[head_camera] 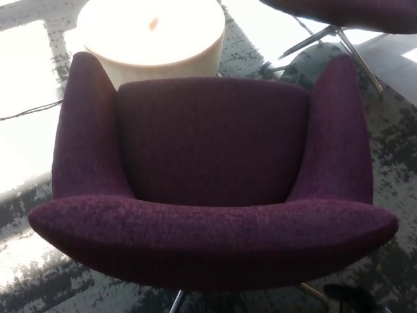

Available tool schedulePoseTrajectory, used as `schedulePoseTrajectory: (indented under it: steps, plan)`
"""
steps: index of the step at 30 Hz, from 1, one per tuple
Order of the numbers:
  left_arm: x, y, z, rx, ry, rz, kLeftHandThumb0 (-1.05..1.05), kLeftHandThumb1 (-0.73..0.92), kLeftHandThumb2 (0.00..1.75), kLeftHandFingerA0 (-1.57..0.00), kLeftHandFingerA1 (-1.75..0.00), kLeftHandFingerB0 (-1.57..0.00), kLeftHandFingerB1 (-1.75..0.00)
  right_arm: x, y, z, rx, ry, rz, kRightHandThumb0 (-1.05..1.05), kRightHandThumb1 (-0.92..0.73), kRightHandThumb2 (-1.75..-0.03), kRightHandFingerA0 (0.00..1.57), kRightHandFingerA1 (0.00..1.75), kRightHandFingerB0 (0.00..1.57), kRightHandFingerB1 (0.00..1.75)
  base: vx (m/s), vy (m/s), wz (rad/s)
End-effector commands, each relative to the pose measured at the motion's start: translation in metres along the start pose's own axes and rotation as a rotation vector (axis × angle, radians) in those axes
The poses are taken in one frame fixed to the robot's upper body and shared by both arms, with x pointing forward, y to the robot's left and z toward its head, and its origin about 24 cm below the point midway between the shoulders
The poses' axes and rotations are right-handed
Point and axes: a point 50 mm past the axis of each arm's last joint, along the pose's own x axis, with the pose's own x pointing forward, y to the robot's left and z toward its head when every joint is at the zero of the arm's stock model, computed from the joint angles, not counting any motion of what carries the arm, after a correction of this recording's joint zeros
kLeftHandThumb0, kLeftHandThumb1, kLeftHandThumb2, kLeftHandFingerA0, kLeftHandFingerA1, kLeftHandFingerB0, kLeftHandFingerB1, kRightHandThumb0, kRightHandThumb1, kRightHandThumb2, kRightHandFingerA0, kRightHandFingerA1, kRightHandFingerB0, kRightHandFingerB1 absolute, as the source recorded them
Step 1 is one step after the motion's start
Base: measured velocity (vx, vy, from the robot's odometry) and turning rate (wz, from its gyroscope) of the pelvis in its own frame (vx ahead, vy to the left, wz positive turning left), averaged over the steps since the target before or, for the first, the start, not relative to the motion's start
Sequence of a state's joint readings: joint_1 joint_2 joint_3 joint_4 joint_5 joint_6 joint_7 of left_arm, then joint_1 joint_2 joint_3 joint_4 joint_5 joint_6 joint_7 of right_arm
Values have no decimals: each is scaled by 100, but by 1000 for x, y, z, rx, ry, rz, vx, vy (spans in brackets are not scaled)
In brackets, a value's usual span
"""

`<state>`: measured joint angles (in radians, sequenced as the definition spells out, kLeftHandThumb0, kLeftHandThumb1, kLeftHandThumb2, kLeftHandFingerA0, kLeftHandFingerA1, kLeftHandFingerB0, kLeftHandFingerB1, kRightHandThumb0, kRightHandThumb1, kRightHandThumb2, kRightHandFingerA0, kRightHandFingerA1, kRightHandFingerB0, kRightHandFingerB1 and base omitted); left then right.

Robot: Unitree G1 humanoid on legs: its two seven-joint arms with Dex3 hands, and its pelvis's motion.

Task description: The robot stands in front of a sofa and uses its left hand to push the left side of the sofa

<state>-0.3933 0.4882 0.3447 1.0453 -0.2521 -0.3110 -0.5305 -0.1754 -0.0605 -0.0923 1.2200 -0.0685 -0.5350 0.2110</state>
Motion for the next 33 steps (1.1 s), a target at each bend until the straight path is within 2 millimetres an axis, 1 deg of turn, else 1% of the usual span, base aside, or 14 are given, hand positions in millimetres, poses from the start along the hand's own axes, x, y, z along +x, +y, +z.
schedulePoseTrajectory:
  steps: [1, 8, 9, 10, 13, 14, 23, 24, 25, 26, 27, 29, 30, 33]
  plan:
    - [9, -1, 8, 87, 67, -44, -83, 80, 118, 0, -20, 0, -18, -4, -5, -3, 7, -6, -8, -105, -62, -132, 0, 81, 5, 72, 0, 0, 0]
    - [23, -23, 9, 182, 130, -126, -83, 79, 118, 0, -22, -9, -21, -5, -4, -4, 9, -5, -2, -105, -63, -133, 0, 82, 4, 74, 0, 0, 0]
    - [24, -31, 5, 207, 140, -155, -87, 92, 76, -2, -23, -4, -23, -5, -4, -5, 12, 0, -5, -105, -62, -132, 0, 82, 2, 73, 0, 0, 0]
    - [25, -35, 3, 217, 145, -167, -87, 92, 76, -2, -23, -4, -23, -6, -4, -6, 13, 3, -6, -105, -62, -132, 0, 82, 2, 73, 0, 0, 0]
    - [26, -42, -2, 246, 170, -195, -93, 82, 85, -3, -21, -6, -20, -6, -4, -6, 6, 1, -7, -105, -64, -133, 2, 83, 2, 75, 0, 0, 0]
    - [26, -48, -6, 245, 181, -225, -86, 79, 112, -4, -23, -2, -18, -7, -4, -7, 10, 2, -8, -105, -65, -133, 2, 84, 3, 77, 0, 0, 0]
    - [24, -61, -20, 253, 209, -254, -90, 83, 119, 0, -27, -16, -23, -7, -4, -9, 15, 17, -2, -105, -64, -132, 6, 84, 3, 78, 0, 0, 0]
    - [23, -63, -21, 242, 205, -263, -90, 83, 118, 0, -30, -17, -24, -7, -5, -8, 15, 18, -4, -105, -92, -81, 0, 120, 0, 109, 0, 0, 0]
    - [23, -65, -22, 227, 201, -274, -89, 82, 117, 0, -28, -17, -23, -7, -4, -8, 20, 18, -3, -105, -62, -129, 9, 86, 5, 81, 0, 0, 0]
    - [22, -65, -22, 222, 200, -277, -89, 82, 117, 0, -28, -17, -23, -7, -4, -8, 22, 18, -2, -105, -62, -129, 9, 86, 5, 81, 0, 0, 0]
    - [22, -66, -22, 219, 196, -280, -84, 92, 73, -8, -27, -7, -23, -7, -4, -8, 18, 18, -1, -105, -92, -80, 0, 122, 0, 111, 0, 0, 0]
    - [22, -66, -22, 218, 195, -281, -84, 92, 73, -8, -27, -7, -23, -7, -4, -9, 17, 18, -1, -105, -92, -80, 0, 122, 0, 111, 0, 0, 0]
    - [21, -69, -25, 226, 194, -292, -89, 92, 76, -7, -26, -11, -22, -7, -4, -9, 17, 19, -2, -55, -28, -111, 8, 72, 1, 67, 0, 0, 0]
    - [20, -71, -26, 229, 193, -297, -89, 92, 76, -7, -26, -11, -22, -7, -5, -9, 17, 19, -3, -55, -28, -111, 8, 72, 1, 67, 0, 0, 0]
